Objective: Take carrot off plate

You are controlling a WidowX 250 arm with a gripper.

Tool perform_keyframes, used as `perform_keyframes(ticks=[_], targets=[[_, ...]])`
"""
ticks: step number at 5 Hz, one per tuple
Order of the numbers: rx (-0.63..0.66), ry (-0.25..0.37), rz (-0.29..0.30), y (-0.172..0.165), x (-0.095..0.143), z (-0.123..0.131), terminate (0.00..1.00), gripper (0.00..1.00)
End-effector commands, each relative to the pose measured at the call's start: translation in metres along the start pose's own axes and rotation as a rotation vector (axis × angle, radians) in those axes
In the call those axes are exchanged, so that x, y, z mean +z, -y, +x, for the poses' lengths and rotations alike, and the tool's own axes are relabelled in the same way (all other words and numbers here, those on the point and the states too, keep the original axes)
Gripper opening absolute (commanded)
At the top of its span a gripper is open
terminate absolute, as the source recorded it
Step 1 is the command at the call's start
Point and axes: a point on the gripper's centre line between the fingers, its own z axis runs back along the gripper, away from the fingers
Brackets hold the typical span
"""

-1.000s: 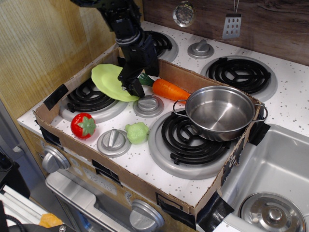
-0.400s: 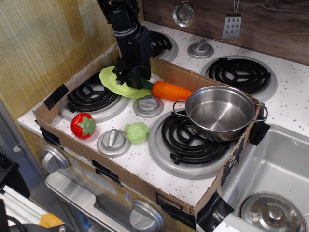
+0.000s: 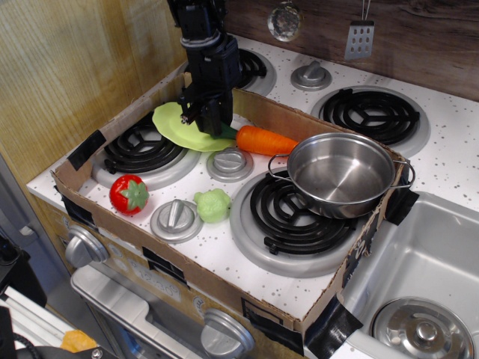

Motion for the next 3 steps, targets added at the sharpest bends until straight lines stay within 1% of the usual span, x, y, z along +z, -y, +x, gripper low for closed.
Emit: perform_keyframes(ticks=[1,2,3], targets=[[0.063,-0.081,0.042,0.003,0.053,0.011,0.0,0.0],[0.147,-0.131,0.098,0.014,0.073,0.012,0.0,0.0],[0.236,-0.193,0.149,0.033,0.09,0.007,0.0,0.0]])
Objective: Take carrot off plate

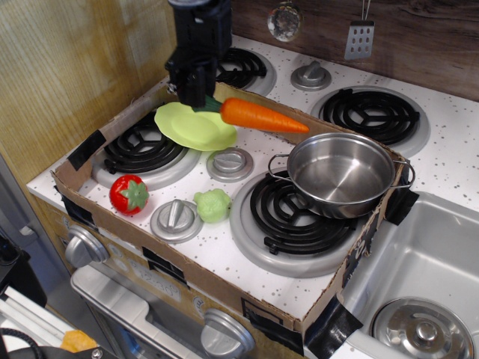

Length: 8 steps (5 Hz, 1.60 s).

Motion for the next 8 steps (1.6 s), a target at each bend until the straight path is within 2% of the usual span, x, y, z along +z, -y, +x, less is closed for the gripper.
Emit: perform_keyframes(ticks=[1,2,3,4,5,6,7,8], targets=[[0.157,-0.129,0.169,0.038,0.046,-0.004,0.0,0.0],[0.208,-0.084,0.148,0.057,0.054,-0.011,0.0,0.0],[0.126,-0.07,0.204,0.073,0.045,-0.009,0.0,0.0],[0.094,0.0,0.16,0.089,0.041,-0.002,0.0,0.0],[0.07,0.105,0.131,0.105,0.037,0.005,0.0,0.0],[0.09,0.165,0.112,0.12,0.029,0.019,0.0,0.0],[0.132,0.188,0.12,0.136,0.027,0.035,0.0,0.0],[0.163,0.221,0.107,0.151,0.01,0.051,0.0,0.0]])
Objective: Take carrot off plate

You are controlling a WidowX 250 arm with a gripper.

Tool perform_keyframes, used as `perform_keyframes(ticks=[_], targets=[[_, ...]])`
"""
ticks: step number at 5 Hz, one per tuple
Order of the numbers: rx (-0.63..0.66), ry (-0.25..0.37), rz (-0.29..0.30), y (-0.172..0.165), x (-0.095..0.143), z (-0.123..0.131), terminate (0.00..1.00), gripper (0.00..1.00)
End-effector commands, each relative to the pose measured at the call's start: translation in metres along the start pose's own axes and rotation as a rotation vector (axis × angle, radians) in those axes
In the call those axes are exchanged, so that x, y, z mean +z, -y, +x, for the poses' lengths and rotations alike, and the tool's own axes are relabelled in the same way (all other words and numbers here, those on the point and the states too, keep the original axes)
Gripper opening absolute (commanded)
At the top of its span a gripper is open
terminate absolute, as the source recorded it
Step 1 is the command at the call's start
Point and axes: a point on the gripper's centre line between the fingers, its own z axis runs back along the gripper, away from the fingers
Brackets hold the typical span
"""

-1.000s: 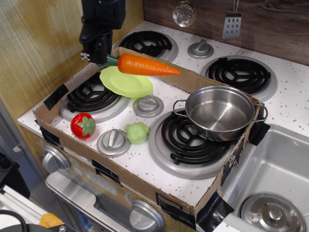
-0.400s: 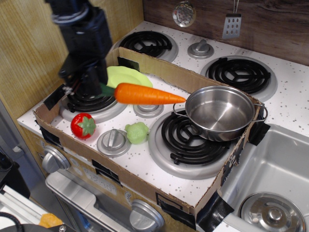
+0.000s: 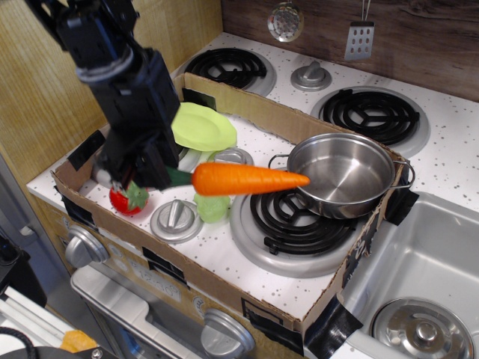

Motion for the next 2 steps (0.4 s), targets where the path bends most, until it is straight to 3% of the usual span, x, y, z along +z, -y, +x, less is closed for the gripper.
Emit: perform_keyframes(ticks=[1,2], targets=[[0.052,0.019,0.012,0.023,-0.028,0.029,0.0,0.0],[0.075,-0.033,0.002,0.01,-0.046,0.03,1.0,0.0]])
